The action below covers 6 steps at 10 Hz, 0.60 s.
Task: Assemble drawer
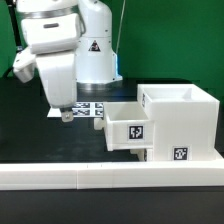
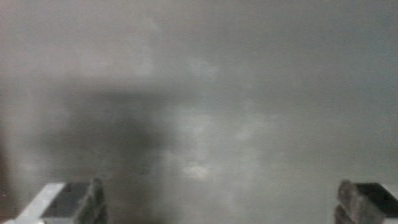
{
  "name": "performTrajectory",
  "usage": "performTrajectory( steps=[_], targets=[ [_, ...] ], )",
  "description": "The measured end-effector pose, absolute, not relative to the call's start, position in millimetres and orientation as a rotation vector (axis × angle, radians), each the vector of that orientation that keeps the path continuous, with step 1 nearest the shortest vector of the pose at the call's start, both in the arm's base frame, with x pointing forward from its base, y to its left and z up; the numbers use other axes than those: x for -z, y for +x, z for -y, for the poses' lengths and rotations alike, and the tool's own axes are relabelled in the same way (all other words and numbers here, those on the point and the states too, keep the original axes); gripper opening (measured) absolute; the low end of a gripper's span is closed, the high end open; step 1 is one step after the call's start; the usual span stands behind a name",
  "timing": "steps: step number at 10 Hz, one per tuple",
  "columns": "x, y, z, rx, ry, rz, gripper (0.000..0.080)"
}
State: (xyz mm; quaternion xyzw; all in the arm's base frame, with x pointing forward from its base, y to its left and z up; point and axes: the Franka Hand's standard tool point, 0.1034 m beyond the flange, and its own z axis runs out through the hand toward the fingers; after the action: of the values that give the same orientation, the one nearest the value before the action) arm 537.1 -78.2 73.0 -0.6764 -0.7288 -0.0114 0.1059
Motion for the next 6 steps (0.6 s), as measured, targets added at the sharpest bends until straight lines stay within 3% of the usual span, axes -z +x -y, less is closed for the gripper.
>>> performTrajectory(
  steps=[3, 6],
  targets=[
    [-72.2, 550.0, 78.4, 0.078, -2.007, 2.042, 0.0649],
    [-72.1, 554.5, 48.9, 0.058, -2.073, 1.963, 0.0649]
  ],
)
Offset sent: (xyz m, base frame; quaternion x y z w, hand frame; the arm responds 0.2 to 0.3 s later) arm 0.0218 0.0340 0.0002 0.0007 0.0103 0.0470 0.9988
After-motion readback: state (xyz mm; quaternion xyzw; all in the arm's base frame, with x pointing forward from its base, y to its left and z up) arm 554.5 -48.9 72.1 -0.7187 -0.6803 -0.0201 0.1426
